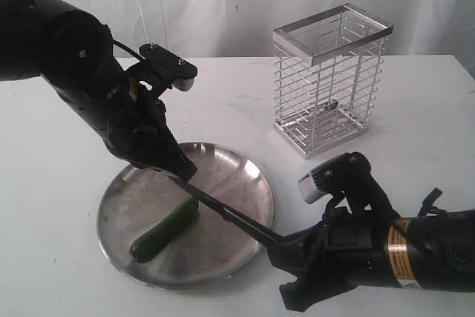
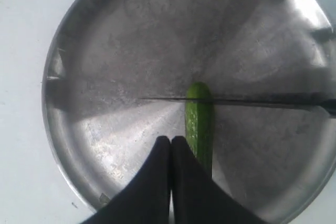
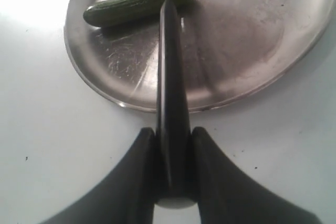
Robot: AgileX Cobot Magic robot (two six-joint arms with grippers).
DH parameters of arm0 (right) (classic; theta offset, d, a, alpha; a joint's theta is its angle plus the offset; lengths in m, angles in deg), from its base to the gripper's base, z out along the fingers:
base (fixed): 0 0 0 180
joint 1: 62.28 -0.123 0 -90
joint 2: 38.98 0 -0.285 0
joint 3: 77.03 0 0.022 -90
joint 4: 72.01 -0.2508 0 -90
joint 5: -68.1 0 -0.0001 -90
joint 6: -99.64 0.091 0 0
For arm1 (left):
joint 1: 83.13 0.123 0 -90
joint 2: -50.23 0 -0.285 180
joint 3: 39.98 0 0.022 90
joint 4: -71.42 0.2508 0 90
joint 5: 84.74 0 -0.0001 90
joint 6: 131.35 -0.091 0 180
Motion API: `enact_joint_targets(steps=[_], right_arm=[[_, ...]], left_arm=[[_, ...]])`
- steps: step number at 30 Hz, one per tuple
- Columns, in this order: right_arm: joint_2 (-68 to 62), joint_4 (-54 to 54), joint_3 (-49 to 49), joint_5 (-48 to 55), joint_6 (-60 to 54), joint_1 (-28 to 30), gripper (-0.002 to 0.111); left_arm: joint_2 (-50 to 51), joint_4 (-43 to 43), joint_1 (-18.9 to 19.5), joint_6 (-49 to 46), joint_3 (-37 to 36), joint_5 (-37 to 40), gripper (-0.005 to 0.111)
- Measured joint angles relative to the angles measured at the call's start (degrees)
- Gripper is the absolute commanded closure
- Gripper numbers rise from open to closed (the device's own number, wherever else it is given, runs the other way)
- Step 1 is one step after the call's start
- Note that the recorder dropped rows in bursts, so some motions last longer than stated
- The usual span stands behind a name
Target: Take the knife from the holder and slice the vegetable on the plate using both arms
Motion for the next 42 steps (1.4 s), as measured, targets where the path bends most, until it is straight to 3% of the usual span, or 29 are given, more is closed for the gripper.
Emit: enact_joint_targets(steps=[27,42], right_arm=[[-1.7,0.1,0.0,1.8,0.0,-0.8,0.108],[-1.7,0.1,0.0,1.8,0.0,-0.8,0.108]], left_arm=[[0.9,-1.8,0.0,0.0,0.0,-3.8,0.107],[6.8,-14.8,0.0,-6.2,0.0,-9.2,0.107]])
